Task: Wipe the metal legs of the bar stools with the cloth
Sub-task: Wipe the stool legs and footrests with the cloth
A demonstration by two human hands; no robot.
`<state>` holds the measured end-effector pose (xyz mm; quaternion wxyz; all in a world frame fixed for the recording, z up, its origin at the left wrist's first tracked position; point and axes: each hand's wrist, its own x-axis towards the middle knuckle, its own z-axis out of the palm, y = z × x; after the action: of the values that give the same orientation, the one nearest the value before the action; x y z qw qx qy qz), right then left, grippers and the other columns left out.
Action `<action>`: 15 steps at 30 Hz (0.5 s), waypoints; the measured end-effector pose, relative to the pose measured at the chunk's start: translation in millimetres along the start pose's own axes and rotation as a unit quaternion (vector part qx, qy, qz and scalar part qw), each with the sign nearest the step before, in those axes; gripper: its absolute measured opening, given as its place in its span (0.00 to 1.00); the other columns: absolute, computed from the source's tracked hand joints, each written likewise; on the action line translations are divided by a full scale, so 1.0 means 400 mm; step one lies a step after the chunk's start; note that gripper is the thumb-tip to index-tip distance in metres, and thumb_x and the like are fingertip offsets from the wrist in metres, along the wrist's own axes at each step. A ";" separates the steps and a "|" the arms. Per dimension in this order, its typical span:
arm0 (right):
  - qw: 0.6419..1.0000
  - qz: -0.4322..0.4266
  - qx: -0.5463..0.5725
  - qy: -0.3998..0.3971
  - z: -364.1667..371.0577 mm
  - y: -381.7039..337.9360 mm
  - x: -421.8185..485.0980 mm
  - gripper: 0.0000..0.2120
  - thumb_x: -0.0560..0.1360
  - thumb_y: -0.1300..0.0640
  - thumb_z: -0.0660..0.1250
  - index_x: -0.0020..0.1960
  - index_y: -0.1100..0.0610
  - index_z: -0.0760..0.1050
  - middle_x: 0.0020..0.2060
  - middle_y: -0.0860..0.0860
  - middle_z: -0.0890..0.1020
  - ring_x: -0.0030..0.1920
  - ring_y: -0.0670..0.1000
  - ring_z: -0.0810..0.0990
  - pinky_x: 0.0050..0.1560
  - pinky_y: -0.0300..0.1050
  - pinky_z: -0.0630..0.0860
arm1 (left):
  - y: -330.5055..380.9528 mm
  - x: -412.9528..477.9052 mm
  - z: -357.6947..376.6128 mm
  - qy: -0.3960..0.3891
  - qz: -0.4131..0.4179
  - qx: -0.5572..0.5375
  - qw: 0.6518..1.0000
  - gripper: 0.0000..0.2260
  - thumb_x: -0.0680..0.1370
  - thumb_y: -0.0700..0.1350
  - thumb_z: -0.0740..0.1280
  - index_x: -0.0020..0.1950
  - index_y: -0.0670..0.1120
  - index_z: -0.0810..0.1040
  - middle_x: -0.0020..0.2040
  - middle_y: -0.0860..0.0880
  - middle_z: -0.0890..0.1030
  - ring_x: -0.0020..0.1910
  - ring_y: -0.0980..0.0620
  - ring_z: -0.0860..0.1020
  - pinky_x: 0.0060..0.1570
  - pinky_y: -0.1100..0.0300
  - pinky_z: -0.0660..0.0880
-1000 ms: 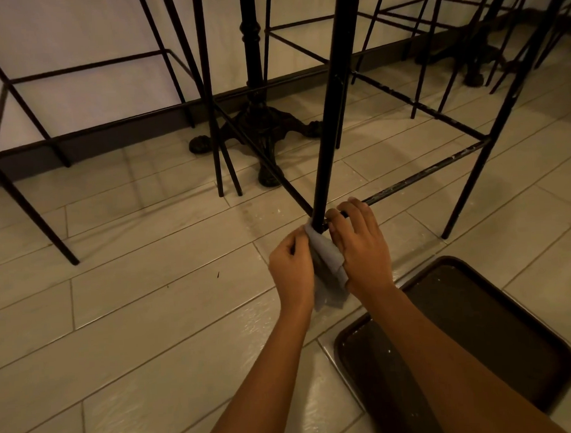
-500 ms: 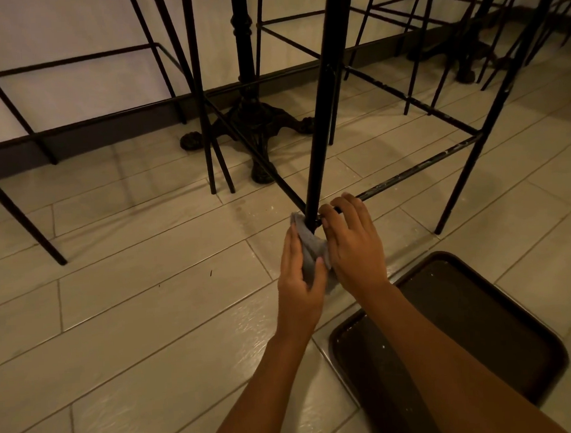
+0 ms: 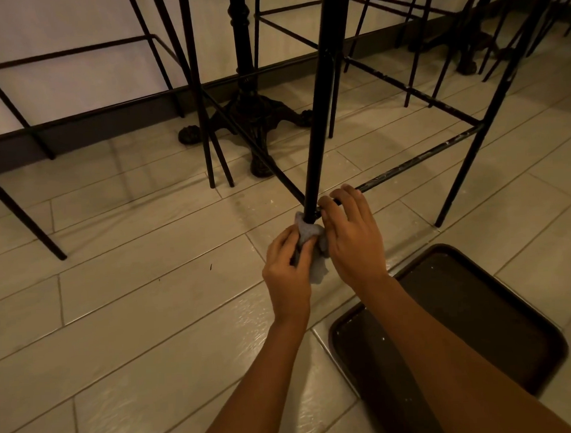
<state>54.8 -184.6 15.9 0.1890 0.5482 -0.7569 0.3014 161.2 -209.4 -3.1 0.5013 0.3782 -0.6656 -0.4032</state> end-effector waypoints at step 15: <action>0.999 0.026 0.025 0.034 0.022 -0.005 -0.007 0.16 0.81 0.54 0.51 0.59 0.60 0.73 0.59 0.60 0.76 0.68 0.58 0.67 0.70 0.48 0.62 | -0.053 -0.046 -0.013 -0.032 -0.067 -0.038 0.996 0.18 0.76 0.40 0.67 0.64 0.50 0.72 0.58 0.55 0.78 0.57 0.62 0.75 0.58 0.69 0.72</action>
<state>58.1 -188.8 8.1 0.1926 0.5223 -0.7562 0.3437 172.2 -201.6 -28.3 0.4658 0.3896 -0.6384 -0.4730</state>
